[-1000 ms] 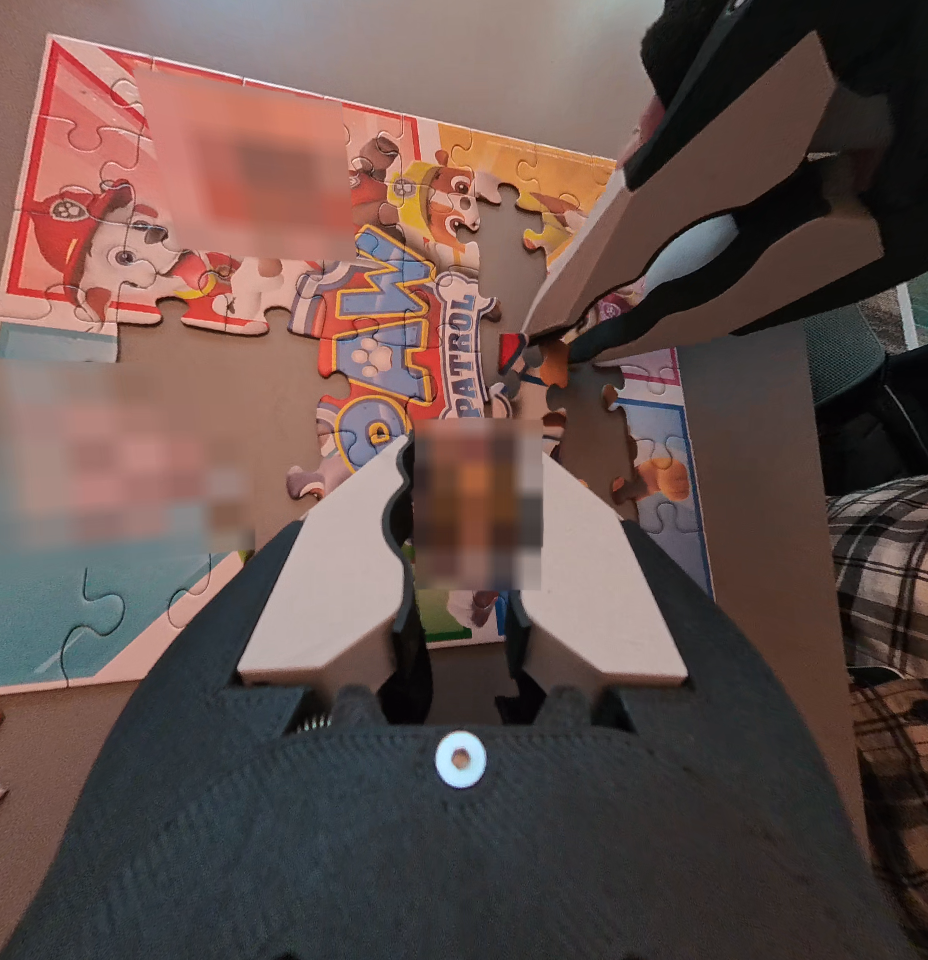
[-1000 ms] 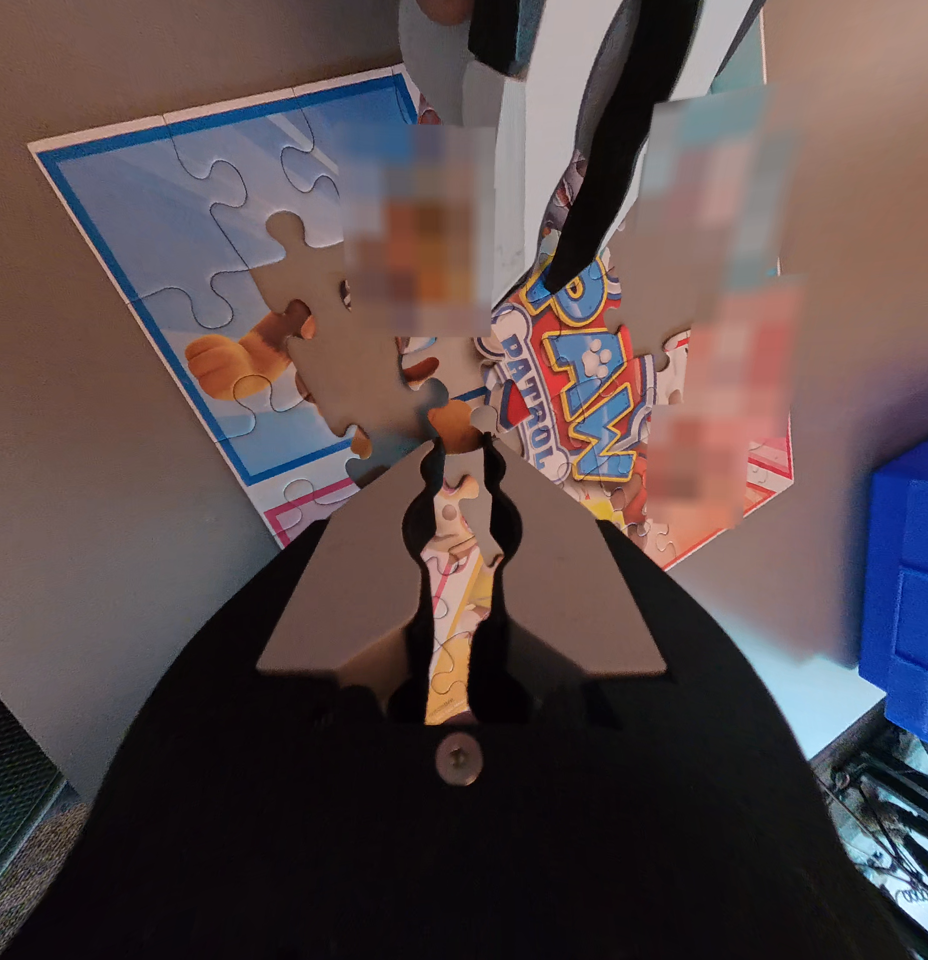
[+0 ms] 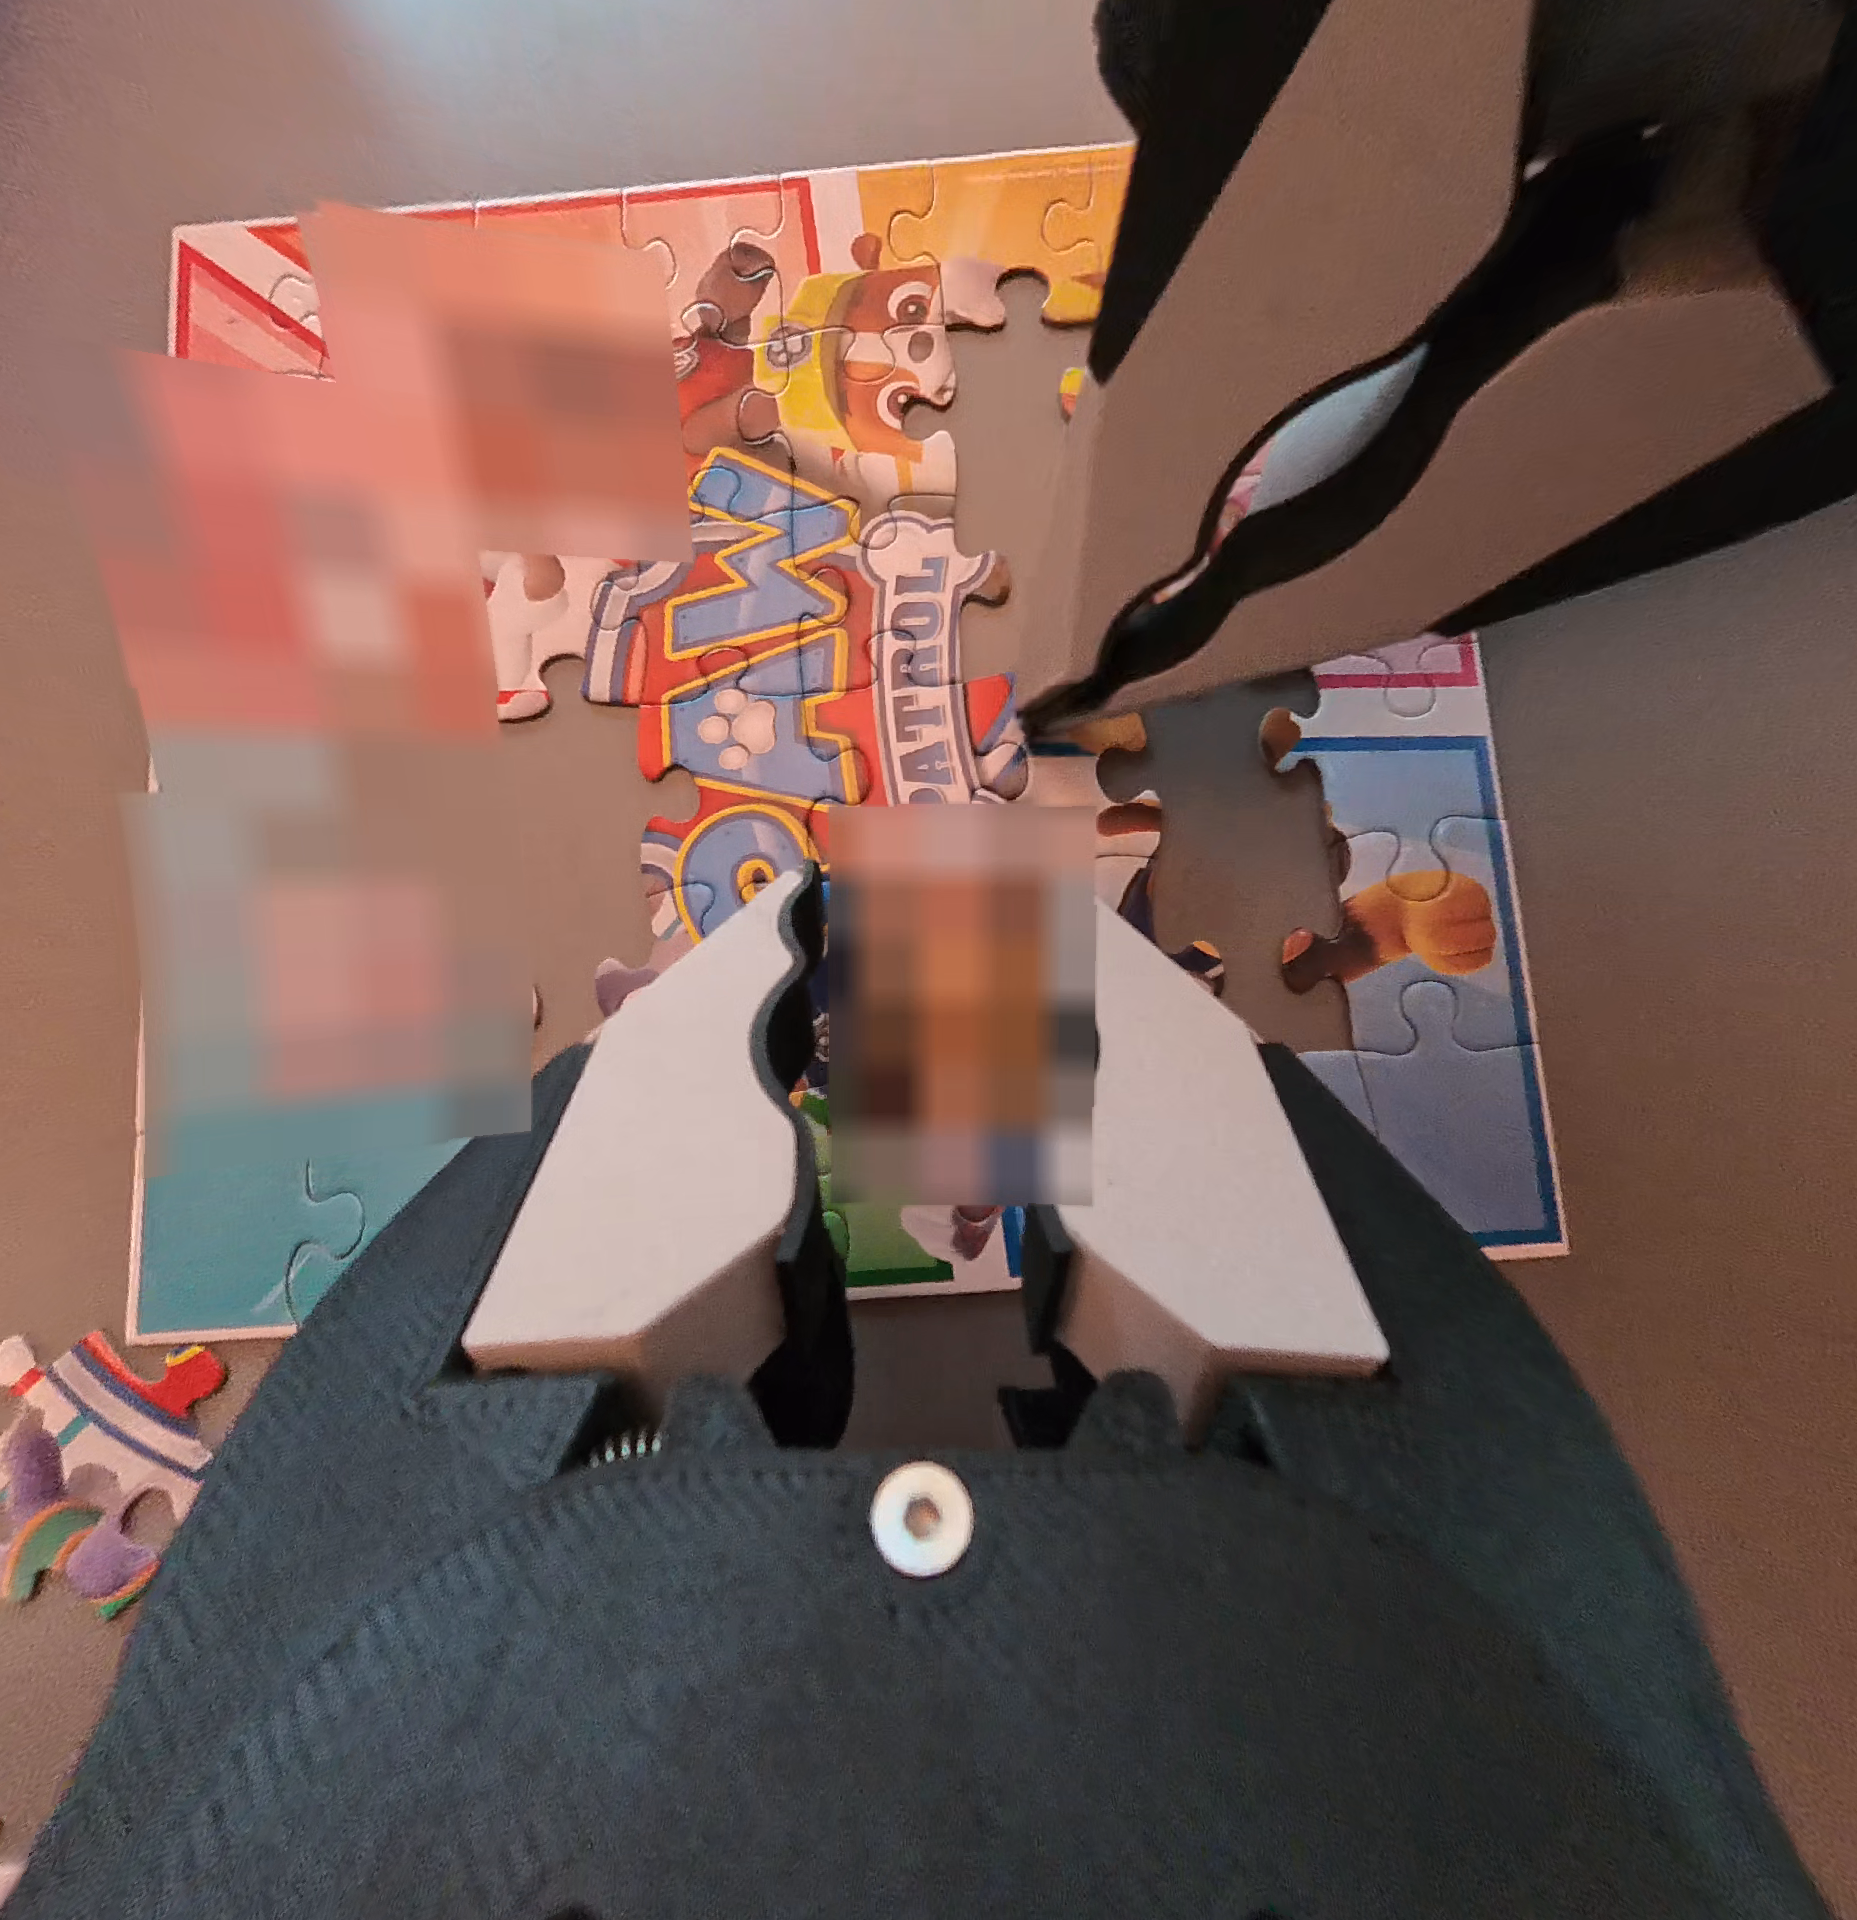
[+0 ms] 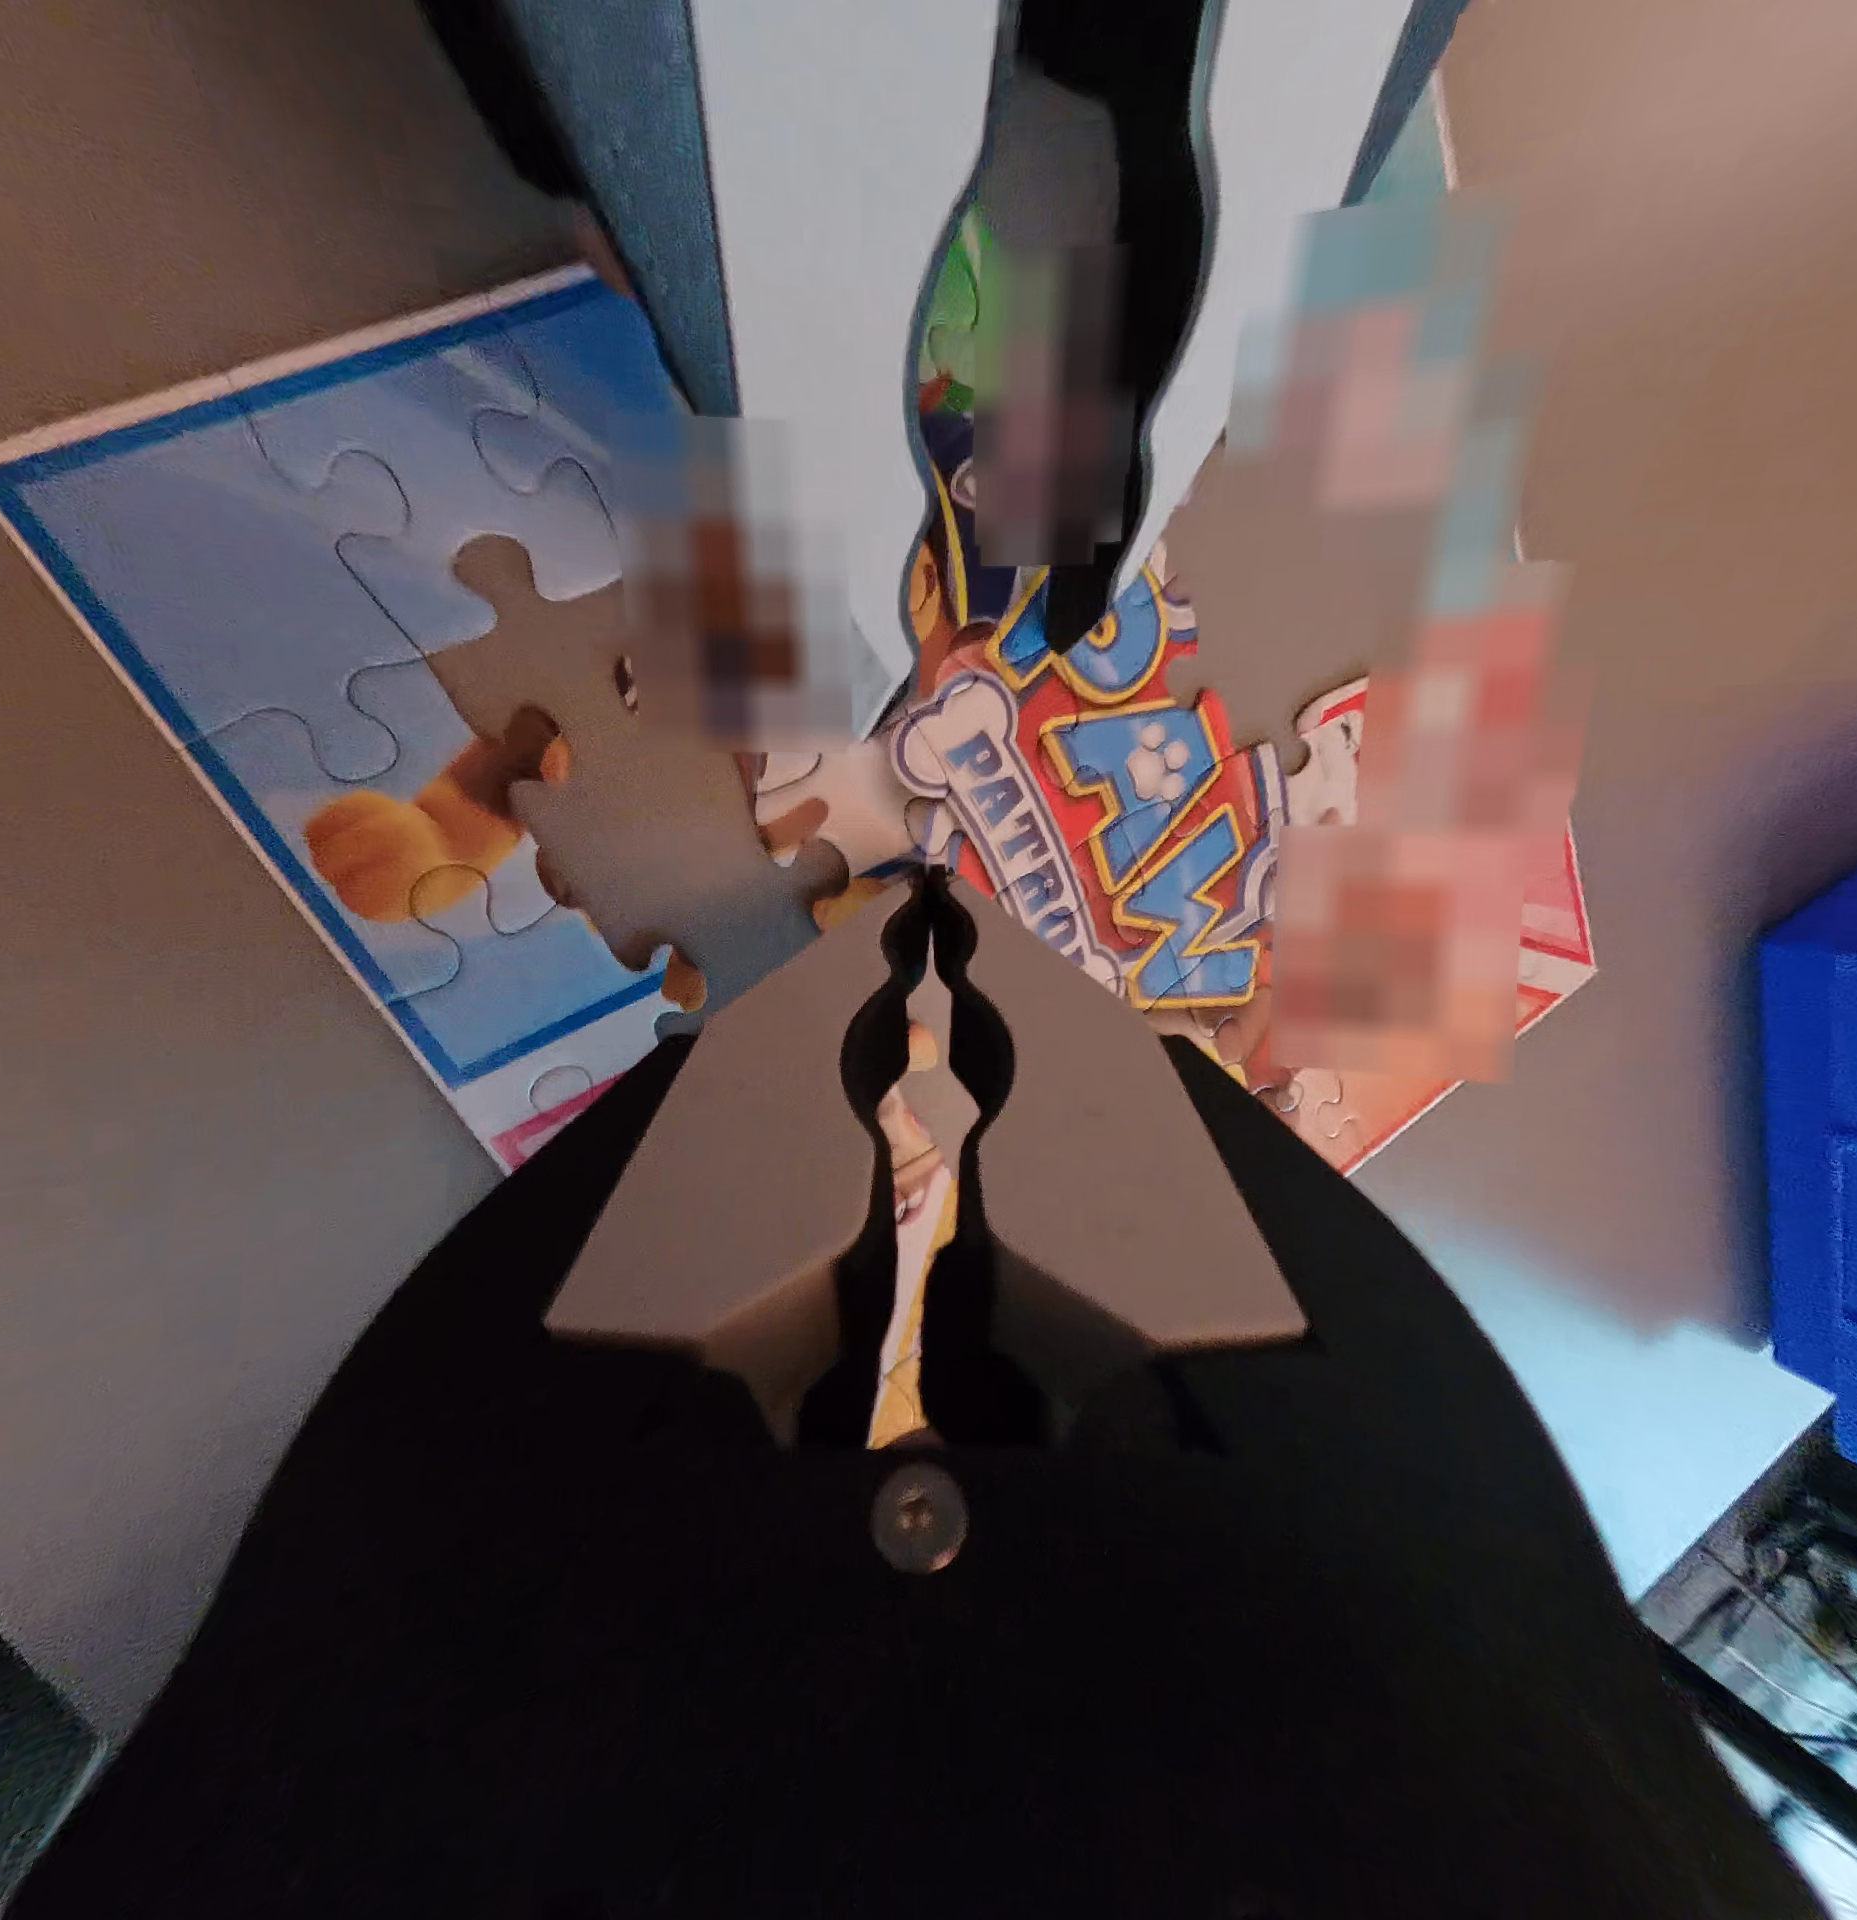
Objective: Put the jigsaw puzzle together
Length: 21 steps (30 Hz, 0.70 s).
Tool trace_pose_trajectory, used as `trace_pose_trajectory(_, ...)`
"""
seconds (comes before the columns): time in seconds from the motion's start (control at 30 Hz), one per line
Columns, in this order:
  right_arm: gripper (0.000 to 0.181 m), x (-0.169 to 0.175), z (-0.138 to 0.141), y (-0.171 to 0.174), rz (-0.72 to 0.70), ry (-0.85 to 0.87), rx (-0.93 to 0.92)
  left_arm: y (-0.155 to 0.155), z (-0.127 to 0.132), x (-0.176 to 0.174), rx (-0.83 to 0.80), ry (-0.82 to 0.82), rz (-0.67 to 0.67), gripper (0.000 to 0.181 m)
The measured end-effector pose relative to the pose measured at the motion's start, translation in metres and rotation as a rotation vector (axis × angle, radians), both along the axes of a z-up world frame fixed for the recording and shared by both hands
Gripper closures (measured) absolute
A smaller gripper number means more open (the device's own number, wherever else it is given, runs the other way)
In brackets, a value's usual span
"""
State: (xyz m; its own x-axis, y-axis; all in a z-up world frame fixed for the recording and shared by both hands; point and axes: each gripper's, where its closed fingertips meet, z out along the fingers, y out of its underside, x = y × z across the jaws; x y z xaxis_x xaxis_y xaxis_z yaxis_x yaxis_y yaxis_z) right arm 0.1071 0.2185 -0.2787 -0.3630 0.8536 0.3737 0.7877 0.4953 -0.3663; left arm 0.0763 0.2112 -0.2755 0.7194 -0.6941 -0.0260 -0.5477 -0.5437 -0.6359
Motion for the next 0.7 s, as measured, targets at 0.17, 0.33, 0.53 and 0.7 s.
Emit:
trace_pose_trajectory(0.17,0.181,-0.003,0.001,0.004,-0.021,0.018,-0.014,-0.004,0.01,-0.02,0.002,0.025,0.049,0.139)
trace_pose_trajectory(0.33,0.181,-0.001,0.03,0.013,-0.078,0.16,-0.079,-0.025,0.042,-0.118,0.04,0.126,0.27,0.136)
trace_pose_trajectory(0.53,0.181,-0.001,0.044,0.008,-0.094,0.261,-0.111,-0.042,0.023,-0.216,-0.043,0.058,0.516,0.135)
trace_pose_trajectory(0.7,0.181,-0.01,0.046,-0.007,-0.07,0.299,-0.136,-0.038,0.0,-0.227,-0.091,0.003,0.556,0.111)
